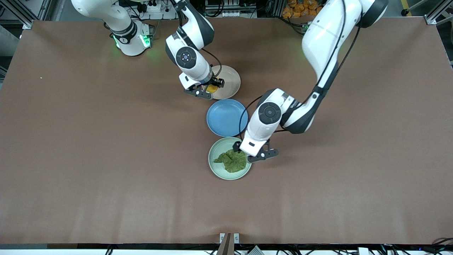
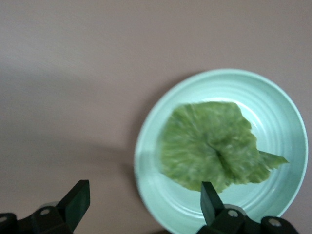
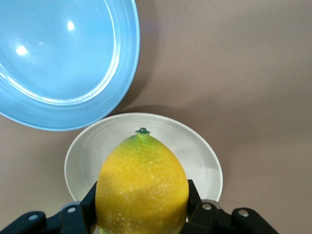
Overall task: Place lemon and lettuce in plates
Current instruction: 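Release the lettuce onto the green plate with the left gripper, then lower the lemon onto the cream plate while the left gripper withdraws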
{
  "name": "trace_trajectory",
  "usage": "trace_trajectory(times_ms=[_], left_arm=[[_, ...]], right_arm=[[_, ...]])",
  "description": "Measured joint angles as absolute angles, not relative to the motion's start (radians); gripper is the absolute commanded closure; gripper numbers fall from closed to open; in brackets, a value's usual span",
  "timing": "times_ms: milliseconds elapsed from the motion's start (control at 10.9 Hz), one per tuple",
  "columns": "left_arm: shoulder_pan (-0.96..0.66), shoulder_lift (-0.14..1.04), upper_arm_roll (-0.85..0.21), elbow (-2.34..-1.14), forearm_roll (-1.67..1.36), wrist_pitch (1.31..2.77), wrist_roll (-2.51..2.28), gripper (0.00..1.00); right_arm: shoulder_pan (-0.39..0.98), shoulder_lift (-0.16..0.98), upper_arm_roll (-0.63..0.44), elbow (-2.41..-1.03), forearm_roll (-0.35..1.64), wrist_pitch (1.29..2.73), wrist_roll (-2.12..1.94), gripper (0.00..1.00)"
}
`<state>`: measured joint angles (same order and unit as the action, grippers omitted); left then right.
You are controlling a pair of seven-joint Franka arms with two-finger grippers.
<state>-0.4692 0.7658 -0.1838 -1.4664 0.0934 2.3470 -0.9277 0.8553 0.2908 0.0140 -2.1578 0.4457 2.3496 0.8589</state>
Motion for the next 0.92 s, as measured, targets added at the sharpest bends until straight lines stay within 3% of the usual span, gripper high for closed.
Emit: trace_trajectory(times_ms=[276,368,461,553,921], left_arm=[[-0.406,0.635,-0.179,-1.455,0.133,2.169,-0.921,0.00],[-0.384,0.588,-0.178,-1.455,0.151,2.122,-0.905,0.00],[-0.362,0.547,-0.177,-1.455,0.178,2.091,-0.879,0.00],[-0.337,0.515,-0.176,-1.455,0.191,2.071,-0.831,0.00],[-0.192,0.393,-0.174,-1.455,0.197,1.968,-0.521,0.00]], right_arm=[[0.906,0.319,0.014,-2.167,0.446,2.399,0.905,0.78],[0.924,0.334,0.014,-2.169,0.446,2.429,0.928,0.55],[0.943,0.350,0.014,-2.169,0.446,2.456,0.951,0.07],[0.958,0.363,0.014,-2.169,0.446,2.472,0.964,0.00],[0.993,0.380,0.010,-2.169,0.446,2.526,1.023,0.00]])
